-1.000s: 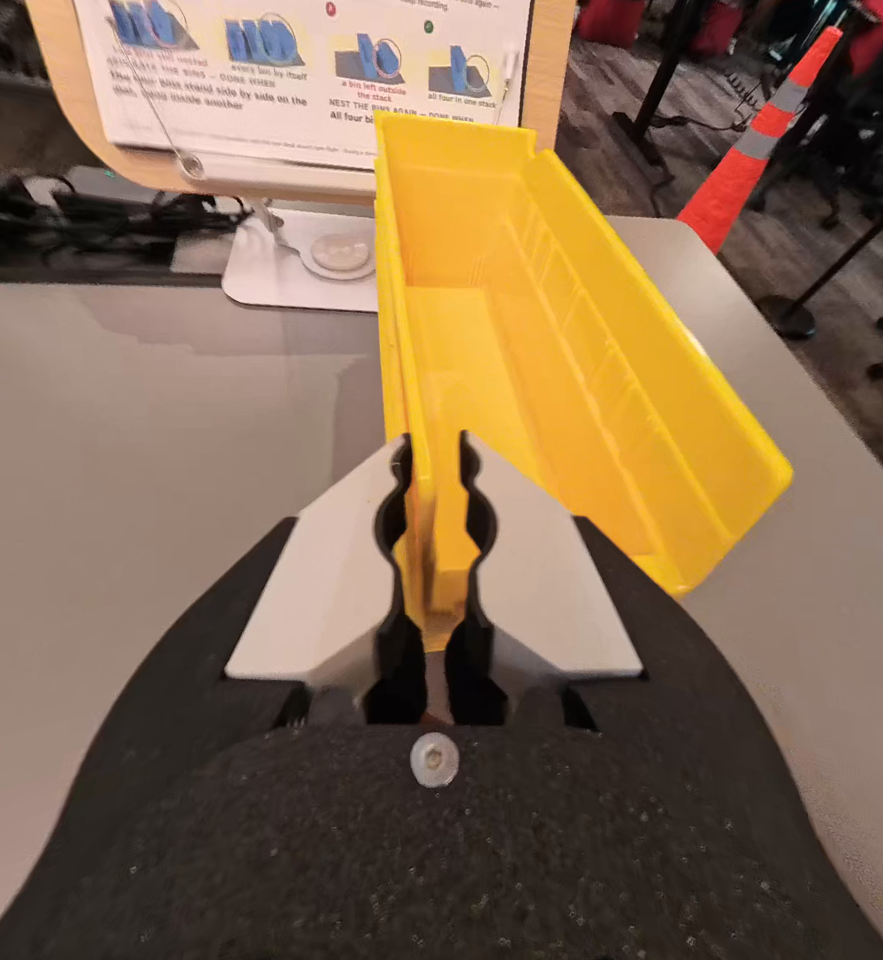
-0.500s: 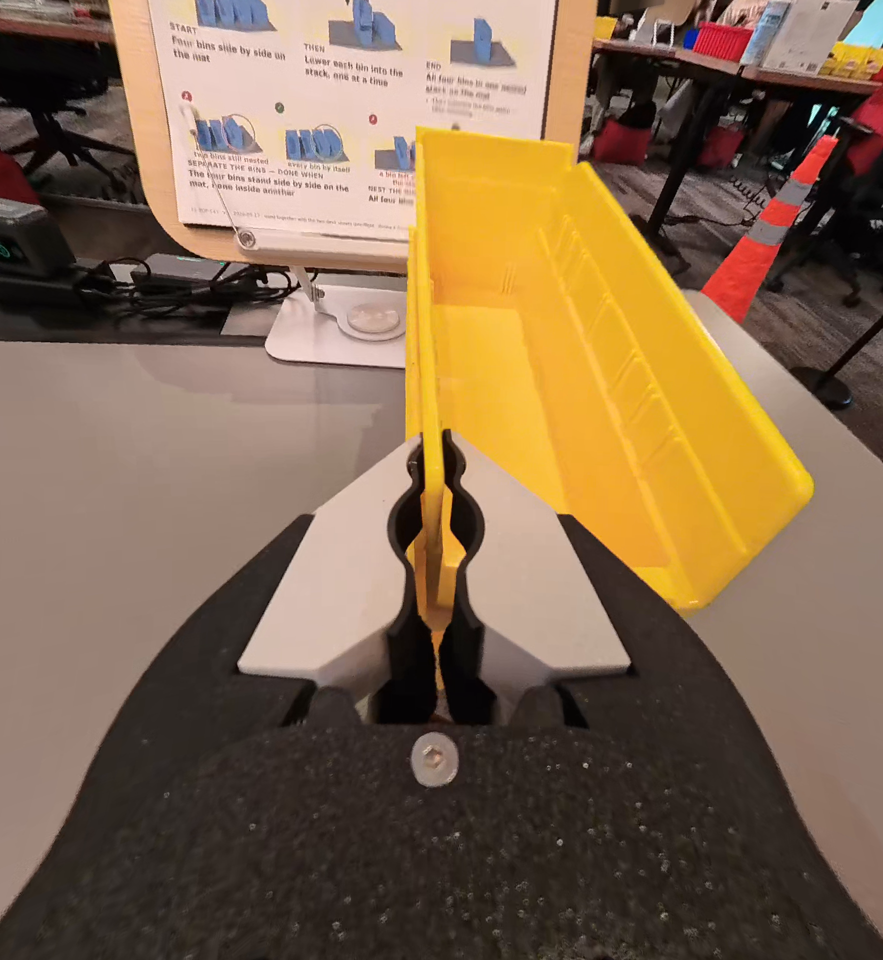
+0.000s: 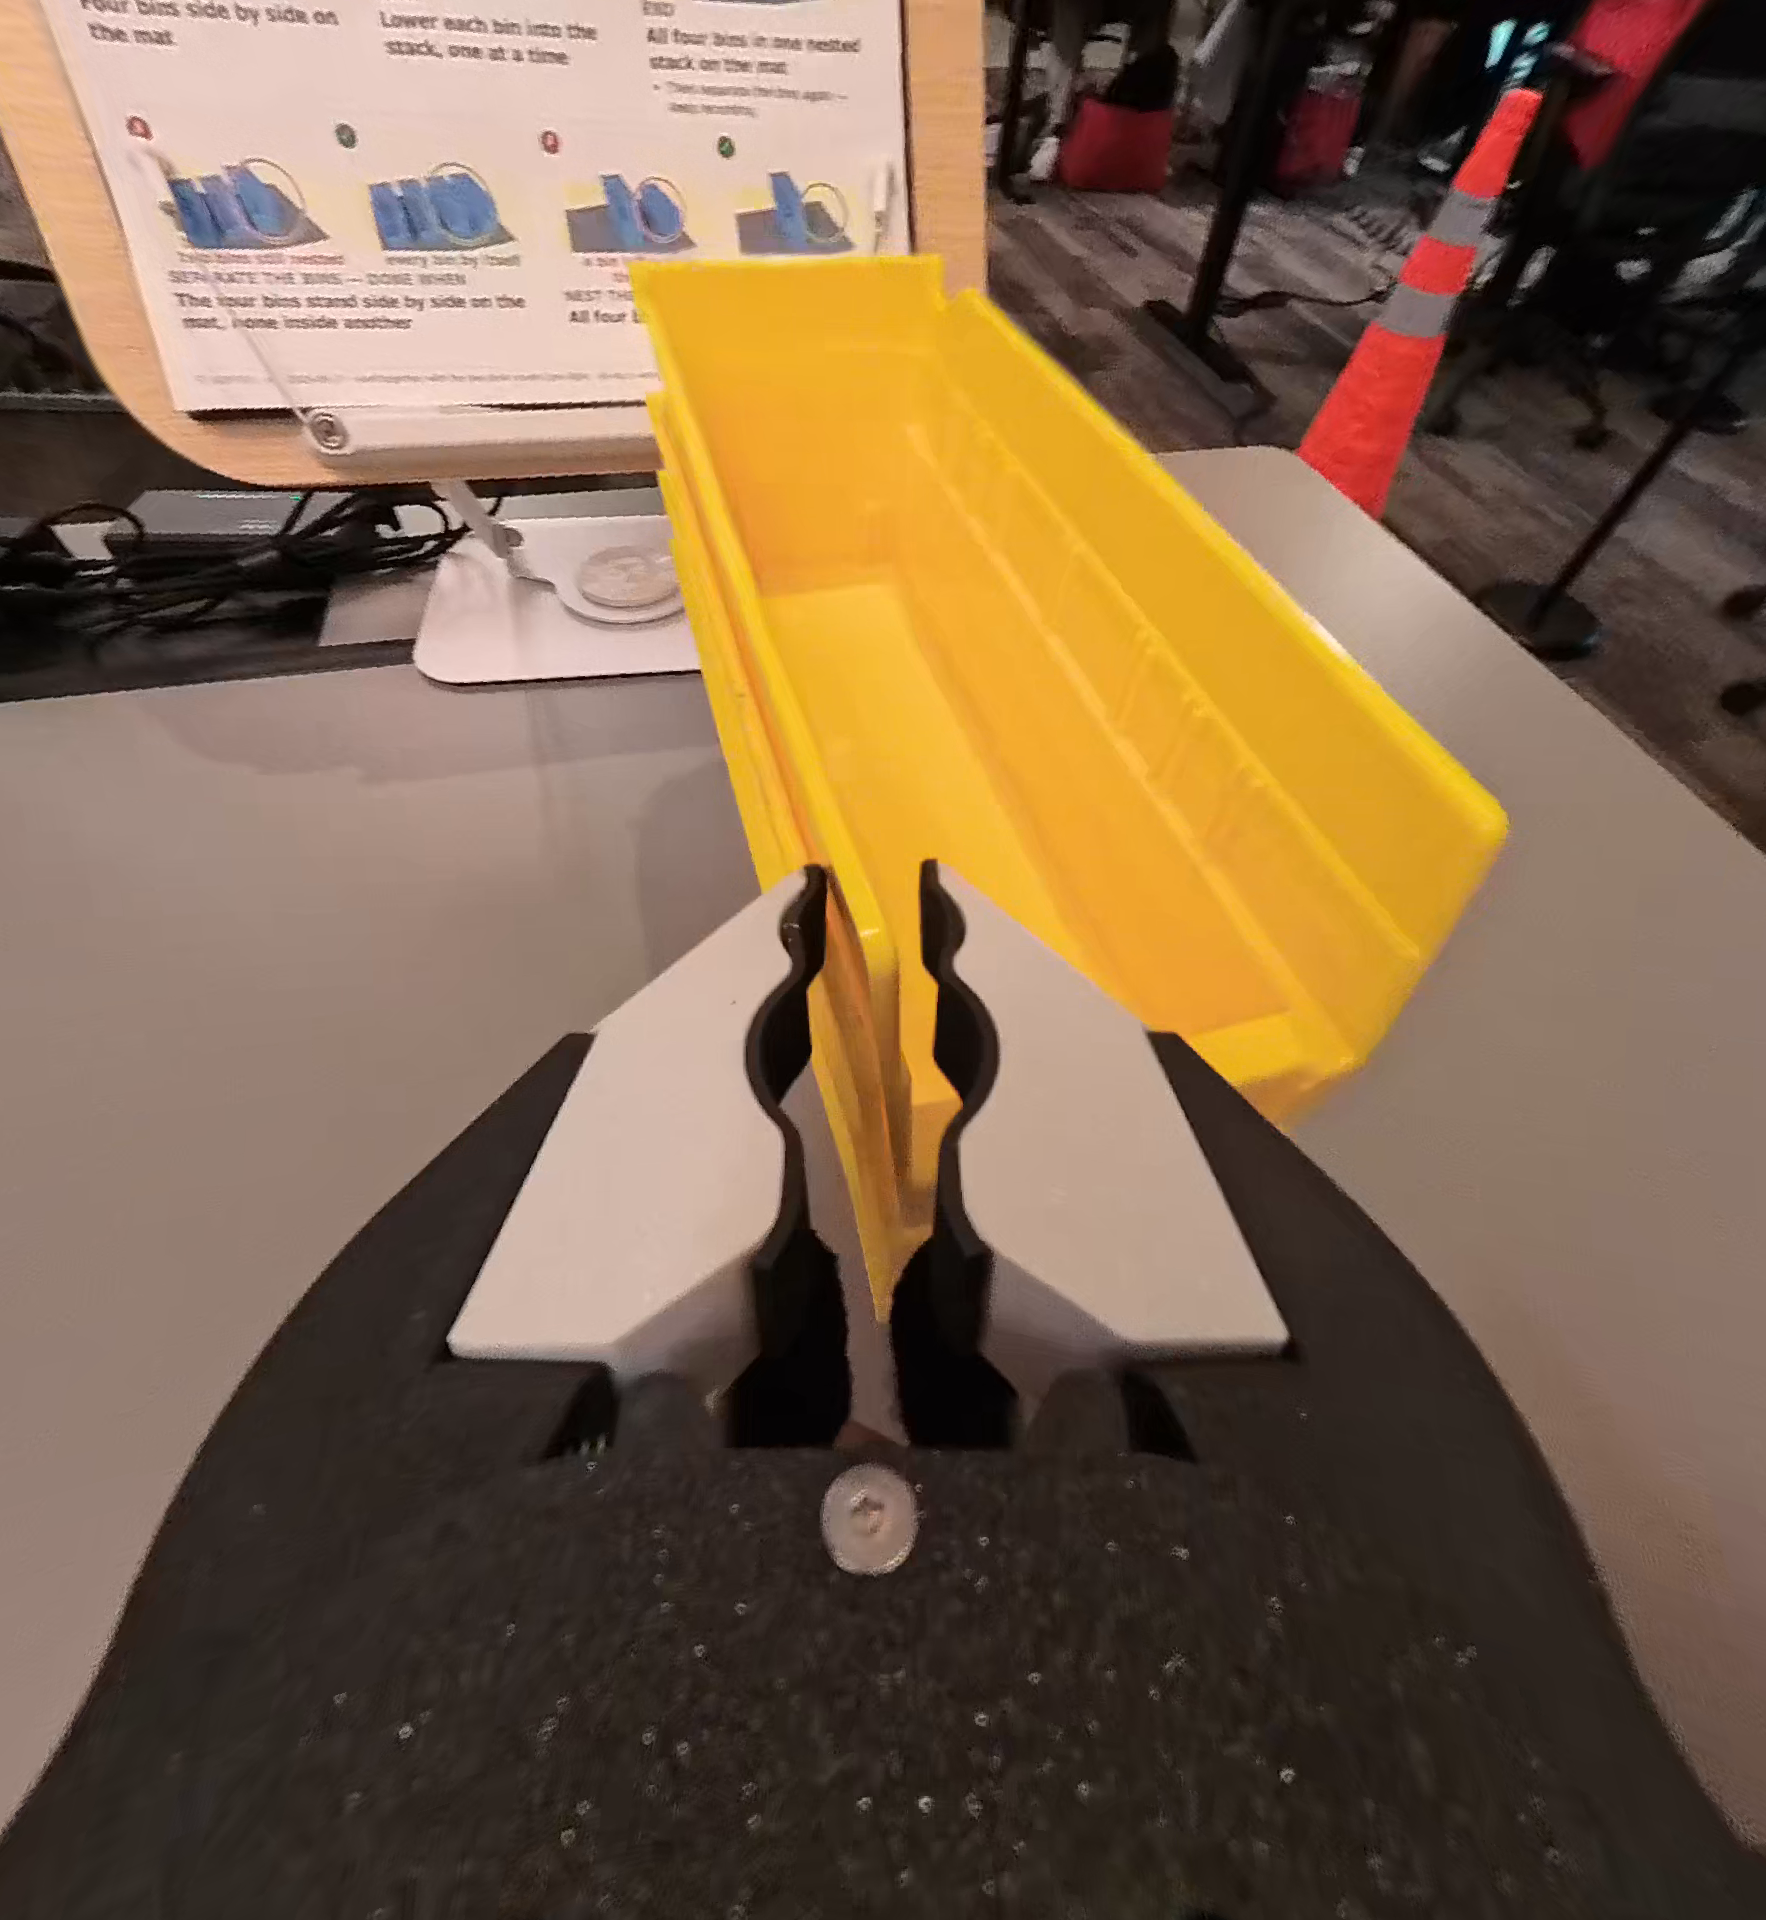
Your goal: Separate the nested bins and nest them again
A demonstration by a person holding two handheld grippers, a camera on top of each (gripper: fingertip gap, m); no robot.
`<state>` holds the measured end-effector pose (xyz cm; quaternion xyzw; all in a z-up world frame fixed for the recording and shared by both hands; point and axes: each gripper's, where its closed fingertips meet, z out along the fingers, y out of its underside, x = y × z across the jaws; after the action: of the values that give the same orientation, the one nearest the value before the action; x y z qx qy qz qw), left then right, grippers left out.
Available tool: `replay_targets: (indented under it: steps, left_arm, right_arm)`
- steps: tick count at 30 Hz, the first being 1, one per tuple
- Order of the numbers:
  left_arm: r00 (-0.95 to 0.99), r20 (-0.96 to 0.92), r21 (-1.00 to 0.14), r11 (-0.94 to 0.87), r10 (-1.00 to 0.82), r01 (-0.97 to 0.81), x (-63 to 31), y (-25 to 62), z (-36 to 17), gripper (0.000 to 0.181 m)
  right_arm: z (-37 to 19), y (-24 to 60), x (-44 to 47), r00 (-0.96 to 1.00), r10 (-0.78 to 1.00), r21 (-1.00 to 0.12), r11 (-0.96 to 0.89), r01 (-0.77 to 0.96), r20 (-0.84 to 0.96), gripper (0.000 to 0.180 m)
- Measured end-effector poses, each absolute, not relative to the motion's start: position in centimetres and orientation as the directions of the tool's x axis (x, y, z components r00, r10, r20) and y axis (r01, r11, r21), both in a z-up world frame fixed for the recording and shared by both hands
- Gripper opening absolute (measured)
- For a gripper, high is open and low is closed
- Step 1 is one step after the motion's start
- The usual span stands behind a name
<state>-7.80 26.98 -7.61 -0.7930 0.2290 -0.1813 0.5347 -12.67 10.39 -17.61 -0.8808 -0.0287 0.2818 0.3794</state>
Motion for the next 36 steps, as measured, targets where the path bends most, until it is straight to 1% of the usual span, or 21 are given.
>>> replay_targets:
  steps: [1, 5, 7, 9, 12, 14, 16, 17, 18, 20, 21, 22, 24, 27, 30, 36]
  left_arm:
    - [0.812, 0.065, -0.933, -0.323, -0.580, -0.156, -8.0, 26.5, -7.3, 0.020]
    - [0.728, 0.155, -0.933, -0.341, -0.667, -0.113, -11.3, 24.9, -5.9, 0.038]
    - [0.710, 0.125, -0.933, -0.325, -0.694, -0.154, -14.7, 24.8, -6.2, 0.037]
    - [0.683, 0.063, -0.912, -0.319, -0.728, -0.256, -18.6, 24.8, -8.2, 0.034]
    - [0.652, 0.027, -0.865, -0.345, -0.758, -0.365, -24.7, 24.3, -12.6, 0.034]
    - [0.662, 0.014, -0.847, -0.361, -0.750, -0.391, -28.7, 24.4, -15.0, 0.033]
    - [0.671, 0.078, -0.847, -0.404, -0.738, -0.346, -31.4, 24.3, -16.3, 0.033]
    - [0.669, 0.135, -0.835, -0.447, -0.730, -0.319, -32.0, 24.1, -16.1, 0.034]
    - [0.642, 0.186, -0.825, -0.473, -0.744, -0.309, -32.1, 23.9, -15.0, 0.035]
    - [0.624, 0.236, -0.877, -0.440, -0.745, -0.194, -32.5, 24.7, -11.9, 0.036]
    - [0.619, 0.244, -0.902, -0.409, -0.747, -0.138, -32.9, 25.1, -11.4, 0.033]
    - [0.640, 0.244, -0.900, -0.415, -0.729, -0.130, -33.7, 25.7, -12.1, 0.032]
    - [0.678, 0.277, -0.849, -0.504, -0.681, -0.159, -34.8, 26.3, -13.3, 0.036]
    - [0.637, 0.382, -0.842, -0.537, -0.669, -0.059, -34.5, 26.0, -12.5, 0.034]
    - [0.578, 0.452, -0.796, -0.600, -0.680, -0.083, -33.3, 24.7, -13.2, 0.034]
    - [0.604, 0.399, -0.809, -0.575, -0.690, -0.123, -33.0, 24.8, -13.5, 0.033]
  right_arm:
    - [-17.7, 10.4, -12.8, 0.839, 0.267, -0.684, -0.712, -0.160, -0.474, 0.041]
    - [-17.7, 10.4, -12.5, 0.846, 0.264, -0.690, -0.707, -0.156, -0.462, 0.041]
    - [-17.4, 10.6, -12.1, 0.855, 0.253, -0.703, -0.691, -0.167, -0.452, 0.041]
    - [-17.2, 11.0, -11.4, 0.872, 0.238, -0.723, -0.669, -0.172, -0.428, 0.041]
    - [-16.3, 11.7, -10.2, 0.904, 0.204, -0.770, -0.612, -0.182, -0.376, 0.041]
    - [-15.7, 12.0, -9.5, 0.917, 0.186, -0.796, -0.574, -0.190, -0.353, 0.041]
    - [-15.4, 12.3, -9.0, 0.925, 0.166, -0.809, -0.553, -0.199, -0.342, 0.041]
    - [-15.2, 12.4, -8.8, 0.929, 0.151, -0.813, -0.544, -0.206, -0.337, 0.041]
    - [-15.0, 12.5, -8.5, 0.932, 0.138, -0.818, -0.533, -0.216, -0.336, 0.041]
    - [-14.7, 12.8, -8.2, 0.935, 0.123, -0.826, -0.516, -0.226, -0.333, 0.040]
    - [-14.8, 12.9, -8.1, 0.939, 0.110, -0.826, -0.516, -0.226, -0.326, 0.040]
    - [-14.7, 13.0, -7.9, 0.941, 0.101, -0.828, -0.512, -0.229, -0.323, 0.040]
    - [-14.3, 13.2, -8.0, 0.939, 0.095, -0.833, -0.497, -0.243, -0.331, 0.040]
    - [-14.6, 13.1, -8.2, 0.945, 0.095, -0.830, -0.511, -0.223, -0.312, 0.039]
    - [-15.0, 13.0, -8.4, 0.962, 0.096, -0.836, -0.523, -0.170, -0.256, 0.039]
    - [-15.7, 13.0, -8.9, 0.966, 0.115, -0.827, -0.547, -0.133, -0.231, 0.041]
